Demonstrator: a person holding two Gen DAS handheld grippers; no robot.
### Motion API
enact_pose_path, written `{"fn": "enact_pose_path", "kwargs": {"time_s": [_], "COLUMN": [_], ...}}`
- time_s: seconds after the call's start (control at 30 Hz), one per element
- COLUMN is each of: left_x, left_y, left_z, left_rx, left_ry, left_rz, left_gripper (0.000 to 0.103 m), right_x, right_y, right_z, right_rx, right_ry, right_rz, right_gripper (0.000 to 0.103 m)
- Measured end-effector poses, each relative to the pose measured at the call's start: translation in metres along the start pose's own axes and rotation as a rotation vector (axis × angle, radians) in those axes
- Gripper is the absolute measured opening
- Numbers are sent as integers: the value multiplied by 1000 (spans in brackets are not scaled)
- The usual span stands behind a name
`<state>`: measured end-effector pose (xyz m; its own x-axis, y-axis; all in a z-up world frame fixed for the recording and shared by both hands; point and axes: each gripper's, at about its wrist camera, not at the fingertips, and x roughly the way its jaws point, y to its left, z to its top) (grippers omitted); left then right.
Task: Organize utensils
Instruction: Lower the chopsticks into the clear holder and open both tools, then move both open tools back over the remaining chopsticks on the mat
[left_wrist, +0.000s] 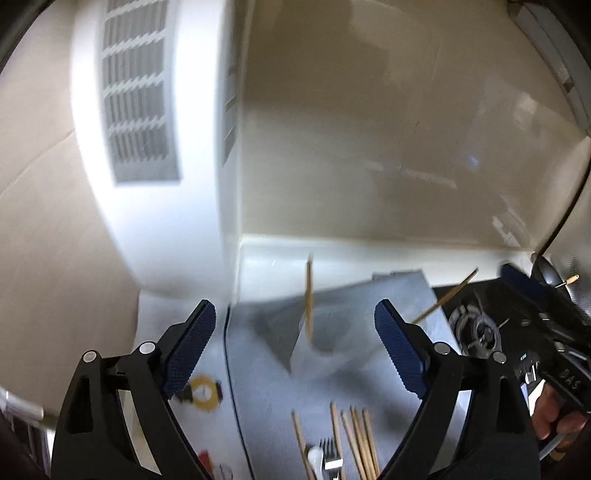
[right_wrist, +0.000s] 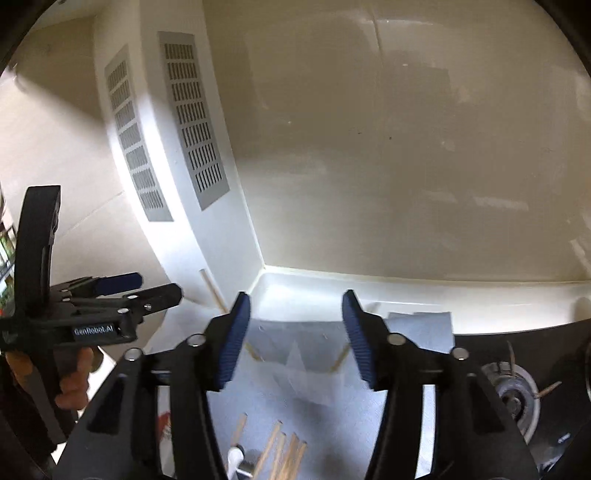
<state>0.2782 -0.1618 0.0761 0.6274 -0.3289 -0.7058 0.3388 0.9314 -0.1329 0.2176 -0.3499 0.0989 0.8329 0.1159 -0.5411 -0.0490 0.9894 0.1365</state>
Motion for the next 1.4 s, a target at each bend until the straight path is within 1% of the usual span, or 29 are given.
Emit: {"fn": "enact_pose_path", "kwargs": {"time_s": [0.03,0.1,0.17,0.23,0.33,0.37,0.43,0.57,0.63,0.77,0.97,1.07,1.4], "left_x": [-1,-1,2,4,13,15,20,23,23,20,14,13,11], "left_y": [1,4,8,11,14,15,14,5,-3,-12,-14,-13,-20], "left_z": [-5,-22,-45,-64,-95,-105,-123,-150,-160,-167,-171,-173,-174], "left_rx": [-2,4,6,-1,-17,-20,-22,-9,15,35,42,36,62], "left_ry": [13,58,112,157,229,251,303,359,381,407,395,399,404], "left_rz": [18,58,96,114,136,143,149,140,144,140,145,141,146], "left_gripper": [85,85,85,85,85,85,85,85,85,85,85,85,85], "right_x": [-7,-14,-17,-15,-9,-4,1,9,12,12,7,5,-2], "right_y": [0,-1,-3,-4,-4,-3,-2,3,8,12,14,15,17], "right_z": [-6,-20,-41,-61,-91,-104,-120,-145,-147,-153,-153,-154,-158], "right_rx": [-6,-4,12,17,36,43,56,68,72,72,78,77,80], "right_ry": [6,43,112,179,269,311,358,438,461,487,499,498,494], "right_rz": [-5,-17,-14,-19,-20,-25,-22,-8,1,8,8,10,16], "right_gripper": [59,59,59,59,59,59,59,59,59,59,59,59,59]}}
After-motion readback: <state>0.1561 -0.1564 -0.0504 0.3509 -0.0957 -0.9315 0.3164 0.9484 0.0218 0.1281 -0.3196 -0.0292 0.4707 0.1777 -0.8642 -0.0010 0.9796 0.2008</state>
